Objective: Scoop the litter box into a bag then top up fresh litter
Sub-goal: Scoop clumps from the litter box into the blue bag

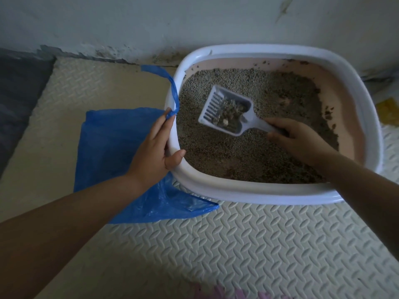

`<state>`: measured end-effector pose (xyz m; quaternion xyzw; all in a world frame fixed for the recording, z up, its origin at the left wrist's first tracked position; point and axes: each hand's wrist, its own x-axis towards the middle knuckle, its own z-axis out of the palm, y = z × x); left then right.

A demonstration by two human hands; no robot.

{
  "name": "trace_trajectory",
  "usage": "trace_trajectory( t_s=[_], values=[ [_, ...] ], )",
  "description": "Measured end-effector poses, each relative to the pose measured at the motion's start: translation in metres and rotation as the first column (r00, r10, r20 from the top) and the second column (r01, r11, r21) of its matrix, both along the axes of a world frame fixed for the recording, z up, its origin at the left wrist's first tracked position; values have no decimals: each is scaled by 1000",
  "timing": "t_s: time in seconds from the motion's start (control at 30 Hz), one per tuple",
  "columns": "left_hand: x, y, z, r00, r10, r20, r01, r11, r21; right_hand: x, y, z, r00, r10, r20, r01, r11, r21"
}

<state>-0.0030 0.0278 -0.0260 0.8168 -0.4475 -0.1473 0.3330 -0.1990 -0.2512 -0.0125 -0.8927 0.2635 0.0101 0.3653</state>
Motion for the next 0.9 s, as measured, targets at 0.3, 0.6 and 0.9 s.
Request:
trace_trajectory(
  t_s=[0.3, 0.6, 0.9],
  values=[
    [0, 0, 2, 1000, -1, 1, 1, 1000, 16, -20, 16, 3, 983, -131, -129, 137, 990, 36],
    [-5, 0, 4, 999, 34, 40, -35, 999, 20, -48, -39, 42, 973, -122, -196, 113, 992, -60],
    [-10, -3, 3, 997, 63, 33, -64, 997, 45, -45, -98, 67, 907, 11, -421, -138, 952, -272]
  ],
)
